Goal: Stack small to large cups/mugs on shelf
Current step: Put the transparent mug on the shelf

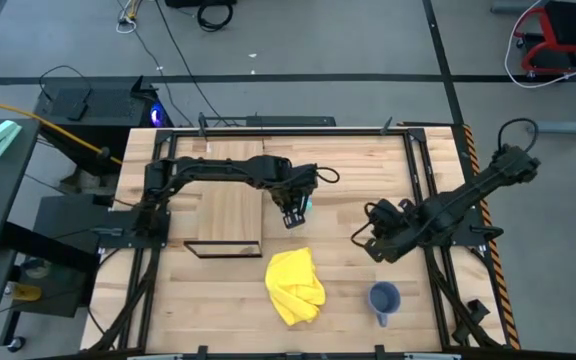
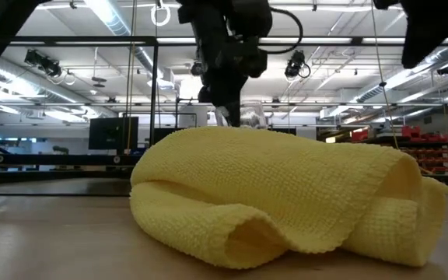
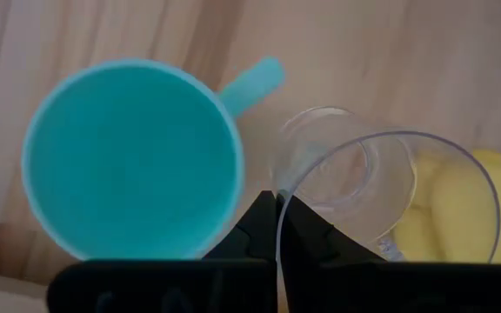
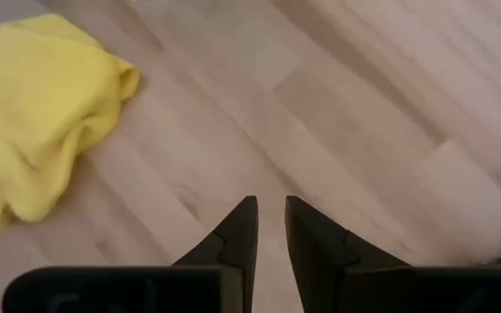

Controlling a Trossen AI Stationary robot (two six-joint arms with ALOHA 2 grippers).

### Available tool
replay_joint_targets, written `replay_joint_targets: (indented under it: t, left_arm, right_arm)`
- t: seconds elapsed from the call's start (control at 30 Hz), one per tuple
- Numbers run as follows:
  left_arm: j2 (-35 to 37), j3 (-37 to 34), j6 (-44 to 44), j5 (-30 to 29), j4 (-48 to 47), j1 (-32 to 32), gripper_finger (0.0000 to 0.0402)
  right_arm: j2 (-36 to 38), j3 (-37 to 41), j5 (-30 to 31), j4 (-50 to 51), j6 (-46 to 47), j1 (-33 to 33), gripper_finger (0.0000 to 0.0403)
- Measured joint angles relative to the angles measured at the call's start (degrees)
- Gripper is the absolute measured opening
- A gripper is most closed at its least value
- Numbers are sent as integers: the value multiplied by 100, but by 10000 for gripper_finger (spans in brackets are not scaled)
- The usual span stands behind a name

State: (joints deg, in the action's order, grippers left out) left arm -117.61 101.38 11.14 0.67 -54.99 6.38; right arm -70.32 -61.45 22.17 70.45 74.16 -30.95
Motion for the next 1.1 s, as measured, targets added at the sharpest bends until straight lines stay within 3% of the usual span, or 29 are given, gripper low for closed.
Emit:
replay_joint_targets:
  t: [0.17,0.43,1.1]
  left_arm:
    - [-196,2,16,-12,29,-6,6]
    - [-327,0,72,-130,-41,-60,7]
    - [-292,2,18,-83,-32,-62,75]
  right_arm:
    - [235,517,-14,-277,200,-175,70]
    - [-18,651,-17,-587,55,-262,70]
    - [-59,651,-15,-613,130,-256,70]
